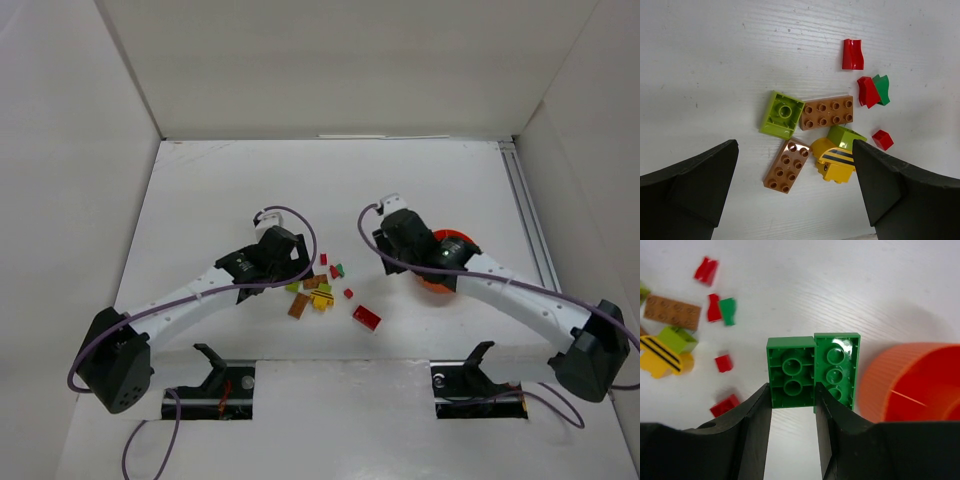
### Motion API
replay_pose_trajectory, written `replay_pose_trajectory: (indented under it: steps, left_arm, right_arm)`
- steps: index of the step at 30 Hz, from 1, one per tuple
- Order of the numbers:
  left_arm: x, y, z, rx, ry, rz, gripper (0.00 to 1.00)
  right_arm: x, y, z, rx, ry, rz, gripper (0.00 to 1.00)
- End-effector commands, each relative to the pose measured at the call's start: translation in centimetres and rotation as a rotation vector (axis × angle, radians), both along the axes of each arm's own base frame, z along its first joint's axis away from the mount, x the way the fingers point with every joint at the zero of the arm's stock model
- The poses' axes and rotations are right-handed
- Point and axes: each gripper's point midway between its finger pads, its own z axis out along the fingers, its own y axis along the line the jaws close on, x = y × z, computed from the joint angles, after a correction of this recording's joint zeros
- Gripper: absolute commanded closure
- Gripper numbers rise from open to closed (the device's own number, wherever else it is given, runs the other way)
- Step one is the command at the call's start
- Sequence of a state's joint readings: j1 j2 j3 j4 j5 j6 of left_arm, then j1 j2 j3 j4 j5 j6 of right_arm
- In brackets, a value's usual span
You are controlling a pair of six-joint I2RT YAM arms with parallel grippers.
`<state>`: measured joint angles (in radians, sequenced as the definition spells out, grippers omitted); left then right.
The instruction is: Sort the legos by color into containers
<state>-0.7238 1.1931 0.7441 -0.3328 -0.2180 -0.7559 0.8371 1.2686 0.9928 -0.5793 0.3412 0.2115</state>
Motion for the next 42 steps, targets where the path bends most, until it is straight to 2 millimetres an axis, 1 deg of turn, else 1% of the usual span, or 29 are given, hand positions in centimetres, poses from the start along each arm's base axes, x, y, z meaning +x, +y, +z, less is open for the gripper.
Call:
replay_pose_trajectory:
  steps: [1, 3, 5, 6, 7, 8, 10, 11, 13, 14, 15, 16, 17, 18, 19, 21, 22, 23, 24, 26, 27, 29, 30, 32, 33, 34, 37, 39, 42]
  left_arm:
    - [0.6, 0.0, 1.5, -0.010, -0.048, -0.006, 0.04]
    - [0.9, 0.1, 1.6, -0.008, -0.057, -0.005, 0.04]
    - [1.0, -0.1, 1.7, -0.013, -0.064, -0.020, 0.04]
    - [1.1, -0.2, 2.1, -0.019, -0.071, -0.020, 0.04]
    - [1.1, -0.2, 1.8, -0.012, -0.063, -0.020, 0.04]
    - [1.3, -0.4, 2.2, -0.018, -0.071, -0.020, 0.04]
    - [1.5, -0.5, 1.8, 0.000, -0.059, -0.029, 0.04]
    - [1.5, -0.5, 1.8, 0.000, -0.059, -0.029, 0.04]
    - [1.5, -0.5, 1.5, 0.006, -0.052, -0.029, 0.04]
    - [1.7, -0.6, 1.8, 0.000, -0.059, -0.029, 0.04]
    - [1.7, -0.6, 1.6, 0.006, -0.052, -0.029, 0.04]
    - [1.7, -0.6, 1.6, 0.012, -0.054, -0.036, 0.04]
    - [1.8, -0.4, 1.6, 0.012, -0.054, -0.026, 0.04]
    - [1.7, -0.5, 1.5, 0.007, -0.049, -0.032, 0.04]
    - [1.7, -0.5, 1.5, 0.006, -0.049, -0.032, 0.04]
    - [1.7, -0.5, 1.5, 0.006, -0.049, -0.032, 0.04]
    - [1.7, -0.5, 1.3, 0.012, -0.042, -0.032, 0.05]
    - [1.6, -0.6, 1.3, 0.007, -0.038, -0.038, 0.05]
    - [2.0, -0.9, 1.7, 0.001, -0.054, -0.045, 0.05]
    - [2.0, -0.9, 1.5, 0.007, -0.047, -0.045, 0.05]
    - [2.1, -1.0, 1.6, 0.001, -0.054, -0.045, 0.05]
    - [2.2, -1.3, 1.2, 0.004, -0.037, -0.052, 0.05]
    - [2.2, -1.2, 1.2, 0.010, -0.039, -0.059, 0.05]
    - [2.1, -1.2, 0.5, 0.024, -0.021, -0.059, 0.06]
    - [2.3, -1.4, 0.8, 0.018, -0.028, -0.059, 0.06]
    - [2.3, -1.4, 0.5, 0.025, -0.020, -0.059, 0.07]
    - [2.5, -1.5, 0.6, 0.025, -0.019, -0.059, 0.07]
    - [2.5, -1.5, 0.5, 0.031, -0.021, -0.066, 0.09]
    - [2.5, -1.5, 0.5, 0.031, -0.021, -0.066, 0.09]
  right_arm:
    - [1.0, -5.4, 2.4, 0.022, -0.001, -0.197, 0.68]
    - [0.9, -7.4, 2.8, 0.011, 0.010, -0.217, 0.68]
    - [1.3, -9.3, 3.3, 0.005, -0.004, -0.261, 0.68]
    - [1.5, -9.8, 4.2, 0.004, -0.032, -0.254, 0.68]
    - [1.6, -10.1, 4.5, 0.010, -0.039, -0.267, 0.68]
    - [2.2, -10.8, 5.1, 0.010, -0.059, -0.283, 0.68]
    - [2.7, -10.9, 6.1, 0.061, -0.092, -0.243, 0.68]
    - [2.6, -10.8, 6.1, 0.079, -0.081, -0.233, 0.68]
    - [2.6, -10.4, 5.2, 0.107, -0.057, -0.205, 0.68]
    - [2.7, -10.2, 5.4, 0.118, -0.069, -0.170, 0.67]
    - [2.3, -9.5, 5.0, 0.144, -0.042, -0.127, 0.67]
    - [2.2, -9.3, 4.4, 0.160, -0.028, -0.117, 0.67]
    - [2.0, -8.9, 4.6, 0.168, -0.037, -0.072, 0.67]
    - [1.8, -8.6, 4.2, 0.177, -0.022, -0.057, 0.67]
    - [1.7, -8.7, 4.5, 0.187, -0.029, -0.058, 0.67]
    - [1.3, -8.6, 3.5, 0.180, -0.005, -0.044, 0.67]
    - [0.9, -8.2, 3.4, 0.196, 0.014, -0.020, 0.67]
    - [0.7, -8.1, 3.0, 0.198, 0.026, -0.014, 0.64]
    - [0.1, -8.3, 2.3, 0.182, 0.065, -0.018, 0.64]
    - [-0.2, -9.1, 1.4, 0.152, 0.102, -0.045, 0.63]
    - [-0.2, -9.1, 1.4, 0.148, 0.112, -0.046, 0.63]
    - [-0.5, -9.5, 0.4, 0.124, 0.171, -0.062, 0.63]
    - [-0.4, -9.5, 0.5, 0.121, 0.178, -0.063, 0.61]
    - [-0.4, -9.9, -0.2, 0.086, 0.200, -0.072, 0.60]
    - [-0.3, -10.3, 0.0, 0.068, 0.193, -0.088, 0.59]
    - [-0.2, -10.6, -0.1, 0.062, 0.208, -0.100, 0.59]
    - [-0.1, -10.6, 0.5, 0.065, 0.201, -0.100, 0.59]
    - [-0.8, -11.0, 0.5, 0.051, 0.216, -0.107, 0.57]
    - [-0.8, -11.3, 1.2, 0.055, 0.209, -0.116, 0.53]
